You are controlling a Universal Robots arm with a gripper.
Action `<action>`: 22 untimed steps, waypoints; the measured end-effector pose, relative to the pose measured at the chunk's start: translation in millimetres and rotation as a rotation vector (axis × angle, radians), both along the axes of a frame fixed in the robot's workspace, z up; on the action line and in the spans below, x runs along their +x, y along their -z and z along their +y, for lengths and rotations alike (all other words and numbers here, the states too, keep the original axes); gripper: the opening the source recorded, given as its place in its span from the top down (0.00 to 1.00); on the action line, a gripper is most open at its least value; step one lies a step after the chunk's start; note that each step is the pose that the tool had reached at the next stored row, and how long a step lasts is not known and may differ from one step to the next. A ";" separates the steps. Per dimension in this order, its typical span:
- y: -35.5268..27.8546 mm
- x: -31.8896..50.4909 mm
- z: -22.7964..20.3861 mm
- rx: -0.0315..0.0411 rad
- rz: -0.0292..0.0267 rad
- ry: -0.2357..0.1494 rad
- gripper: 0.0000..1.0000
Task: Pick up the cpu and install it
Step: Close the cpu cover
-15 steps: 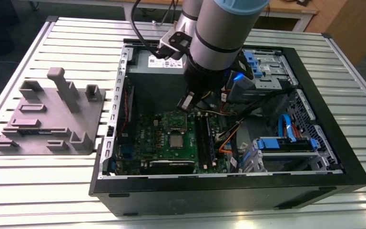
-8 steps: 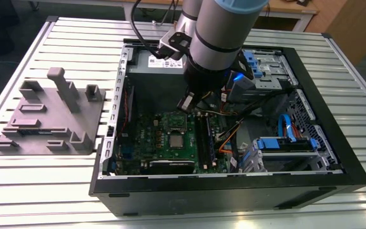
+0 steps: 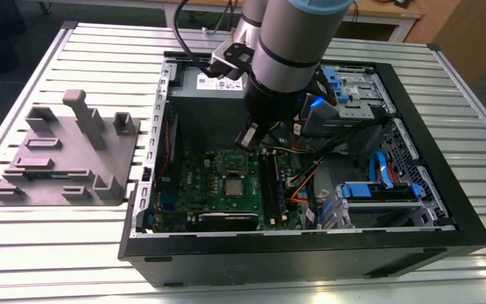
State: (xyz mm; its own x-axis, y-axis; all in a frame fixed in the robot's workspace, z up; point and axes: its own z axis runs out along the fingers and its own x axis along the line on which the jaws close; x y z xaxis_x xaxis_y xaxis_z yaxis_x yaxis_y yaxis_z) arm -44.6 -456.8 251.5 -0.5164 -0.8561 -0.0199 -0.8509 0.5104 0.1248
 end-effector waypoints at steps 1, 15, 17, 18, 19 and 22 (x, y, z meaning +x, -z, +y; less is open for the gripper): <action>0.0 0.0 0.0 -0.0038 0.0000 0.000 0.90; -1.1 -0.7 0.1 -0.0553 -0.0002 -0.001 0.90; -1.8 -0.8 0.1 -0.0559 -0.0003 -0.001 0.90; -2.3 -0.9 0.1 -0.0565 -0.0002 -0.001 0.90; -2.8 -1.0 0.1 -0.0572 -0.0001 -0.001 0.90; -3.7 -1.1 0.1 -0.0591 -0.0003 -0.001 0.90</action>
